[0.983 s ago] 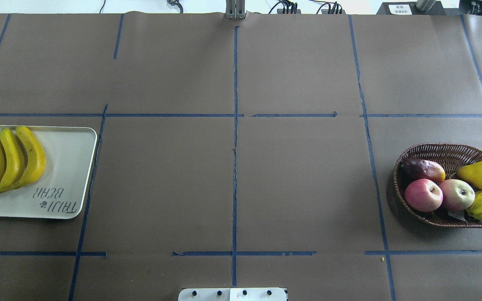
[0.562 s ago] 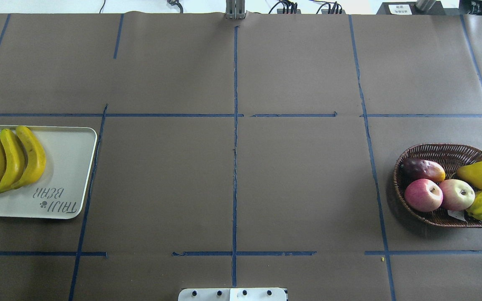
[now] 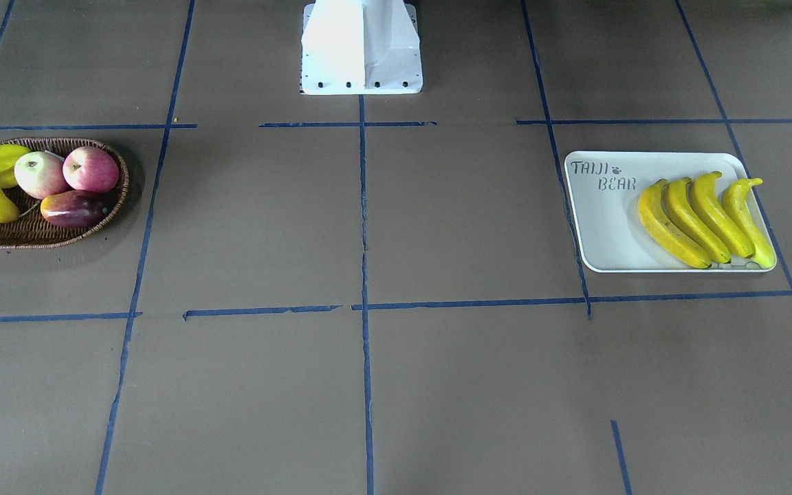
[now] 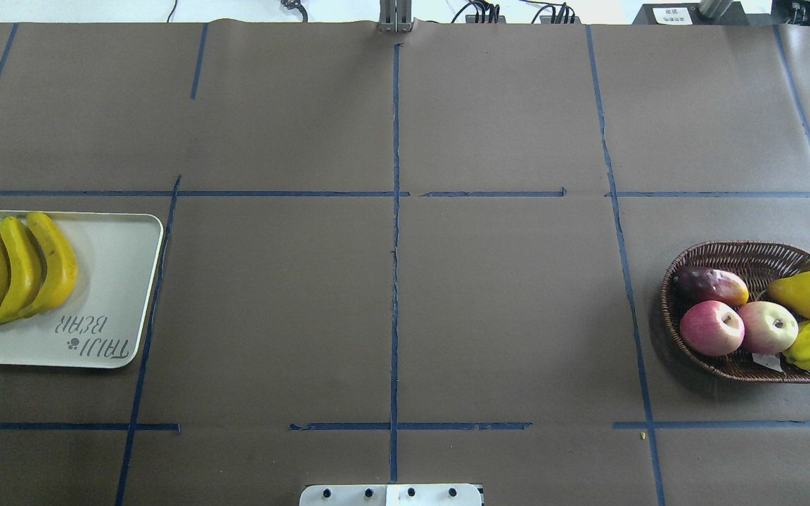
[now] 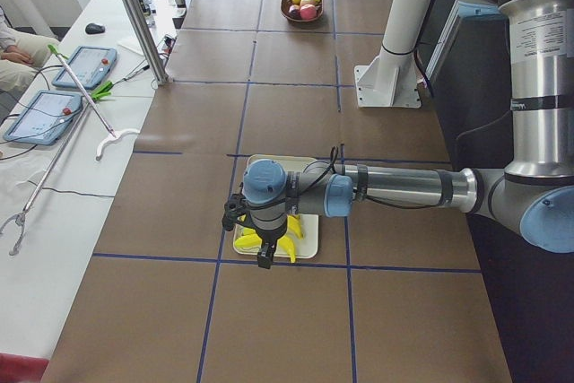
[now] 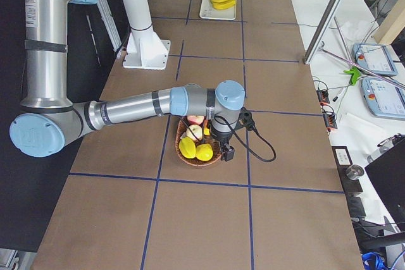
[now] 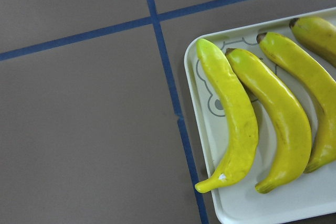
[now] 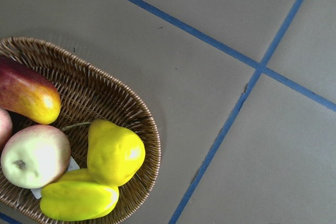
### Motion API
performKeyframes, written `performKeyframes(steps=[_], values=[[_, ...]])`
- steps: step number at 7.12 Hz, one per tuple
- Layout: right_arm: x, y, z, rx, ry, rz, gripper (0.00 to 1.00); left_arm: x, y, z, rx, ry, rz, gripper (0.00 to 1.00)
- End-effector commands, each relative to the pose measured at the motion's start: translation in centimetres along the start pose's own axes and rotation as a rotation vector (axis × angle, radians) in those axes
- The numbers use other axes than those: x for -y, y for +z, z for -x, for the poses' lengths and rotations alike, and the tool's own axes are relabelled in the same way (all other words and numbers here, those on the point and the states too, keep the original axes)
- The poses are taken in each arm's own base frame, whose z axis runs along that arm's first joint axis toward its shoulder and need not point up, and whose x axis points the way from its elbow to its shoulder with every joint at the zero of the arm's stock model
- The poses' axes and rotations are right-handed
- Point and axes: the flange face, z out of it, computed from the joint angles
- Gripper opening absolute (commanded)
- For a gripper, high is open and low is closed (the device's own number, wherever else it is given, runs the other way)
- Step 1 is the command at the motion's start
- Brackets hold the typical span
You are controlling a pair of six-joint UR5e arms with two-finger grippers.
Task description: Transfer all bananas from basket to plate
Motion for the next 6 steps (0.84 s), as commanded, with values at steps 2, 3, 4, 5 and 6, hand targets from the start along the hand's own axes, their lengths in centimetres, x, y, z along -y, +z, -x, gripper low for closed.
performKeyframes(steps=[2,3,4,5,6], values=[[-4.0,1.6,-5.8,0.056,0.182,0.001,0.98,-0.9,-1.6,1.5,0.004,-0.048,-0.027,1.00],[-4.2,1.5,-6.0,0.047,0.211,0.003,0.97,-1.3,-0.6,2.4,-0.003,-0.068,-0.007,1.00],[-4.1,1.1,-5.8,0.032,0.255,0.001,0.97,-0.8,-0.6,2.5,-0.002,-0.067,-0.008,1.00],[-4.7,1.4,-5.9,0.012,0.248,-0.005,0.98,-0.7,-0.7,2.4,-0.001,-0.062,-0.010,1.00],[-4.8,1.6,-6.0,0.007,0.248,-0.015,0.99,-0.6,-0.7,2.5,-0.001,-0.065,-0.010,1.00]])
